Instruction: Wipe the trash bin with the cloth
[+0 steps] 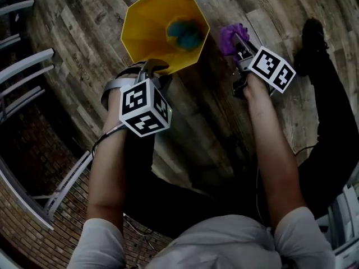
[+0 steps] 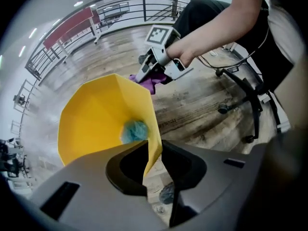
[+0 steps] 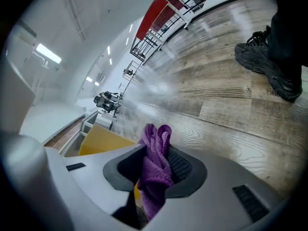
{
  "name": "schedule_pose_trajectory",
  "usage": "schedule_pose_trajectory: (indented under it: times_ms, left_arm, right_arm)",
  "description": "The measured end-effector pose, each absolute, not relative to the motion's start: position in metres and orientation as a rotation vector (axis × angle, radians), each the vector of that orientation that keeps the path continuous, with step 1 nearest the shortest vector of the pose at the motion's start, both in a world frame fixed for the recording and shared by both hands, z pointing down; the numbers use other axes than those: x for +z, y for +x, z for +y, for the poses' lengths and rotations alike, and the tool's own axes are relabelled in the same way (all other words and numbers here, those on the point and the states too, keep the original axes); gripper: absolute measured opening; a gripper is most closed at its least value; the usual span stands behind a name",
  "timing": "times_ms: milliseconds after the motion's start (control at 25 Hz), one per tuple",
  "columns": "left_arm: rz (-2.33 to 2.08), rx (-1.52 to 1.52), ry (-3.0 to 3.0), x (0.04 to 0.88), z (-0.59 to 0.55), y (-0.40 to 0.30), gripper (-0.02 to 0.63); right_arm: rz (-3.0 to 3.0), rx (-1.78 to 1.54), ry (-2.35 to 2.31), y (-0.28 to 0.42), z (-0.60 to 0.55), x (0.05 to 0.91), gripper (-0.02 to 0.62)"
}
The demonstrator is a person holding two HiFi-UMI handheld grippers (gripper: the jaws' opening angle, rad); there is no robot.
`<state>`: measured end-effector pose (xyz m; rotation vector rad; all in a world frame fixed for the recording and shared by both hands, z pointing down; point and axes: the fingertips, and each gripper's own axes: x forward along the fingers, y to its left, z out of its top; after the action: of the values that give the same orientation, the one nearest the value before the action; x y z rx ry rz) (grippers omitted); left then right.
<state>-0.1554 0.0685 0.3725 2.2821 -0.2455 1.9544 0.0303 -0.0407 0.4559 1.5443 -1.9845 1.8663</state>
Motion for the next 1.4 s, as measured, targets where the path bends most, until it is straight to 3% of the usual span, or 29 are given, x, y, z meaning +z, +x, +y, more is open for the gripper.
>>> schedule_pose_trajectory:
  times_ms: [840, 1400]
  left_arm:
    - [-0.542, 1.556, 2.091, 0.386, 0.028, -0.115, 0.061]
    - [-0.525, 1.527, 2.141, 0.38, 0.025, -0.099, 0.051]
  right_arm:
    - [-2.297, 2.086, 1.466, -0.006, -0.097, 0.361, 0.115]
    - [-2.26, 2.081, 1.404, -0.02, -0.11, 0.406, 0.115]
